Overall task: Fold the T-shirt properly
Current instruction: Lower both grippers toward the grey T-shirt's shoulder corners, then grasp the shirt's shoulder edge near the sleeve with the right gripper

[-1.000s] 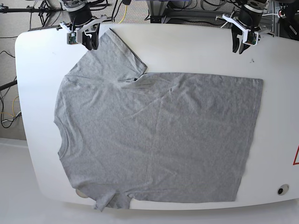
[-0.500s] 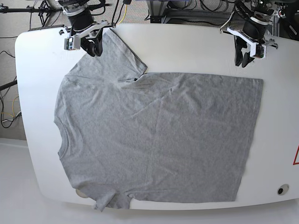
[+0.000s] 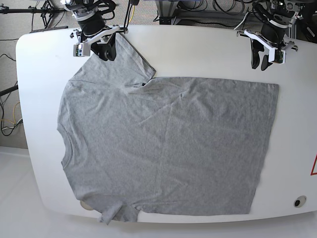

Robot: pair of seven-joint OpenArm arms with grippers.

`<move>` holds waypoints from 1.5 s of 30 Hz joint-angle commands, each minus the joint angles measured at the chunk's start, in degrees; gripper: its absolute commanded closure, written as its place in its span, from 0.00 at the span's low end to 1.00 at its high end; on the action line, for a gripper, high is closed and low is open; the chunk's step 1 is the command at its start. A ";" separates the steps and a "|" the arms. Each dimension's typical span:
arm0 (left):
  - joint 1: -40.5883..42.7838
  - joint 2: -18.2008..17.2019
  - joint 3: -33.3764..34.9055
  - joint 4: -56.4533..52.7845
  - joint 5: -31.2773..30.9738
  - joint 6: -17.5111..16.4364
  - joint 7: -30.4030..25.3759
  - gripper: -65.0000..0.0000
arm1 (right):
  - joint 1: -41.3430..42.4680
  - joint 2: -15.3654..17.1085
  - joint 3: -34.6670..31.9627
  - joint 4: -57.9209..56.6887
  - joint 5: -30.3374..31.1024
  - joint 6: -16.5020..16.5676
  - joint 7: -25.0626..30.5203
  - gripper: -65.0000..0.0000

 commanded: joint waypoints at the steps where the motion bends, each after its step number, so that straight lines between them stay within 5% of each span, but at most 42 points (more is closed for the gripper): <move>1: 0.15 -0.29 -0.72 1.84 -0.39 0.30 -1.18 0.76 | 0.03 -0.11 0.15 0.38 1.44 0.24 1.00 0.80; 45: -2.63 -2.16 -1.18 -1.17 -0.23 -2.45 -2.35 0.60 | 7.86 2.50 1.49 -14.63 7.41 -0.11 1.69 0.77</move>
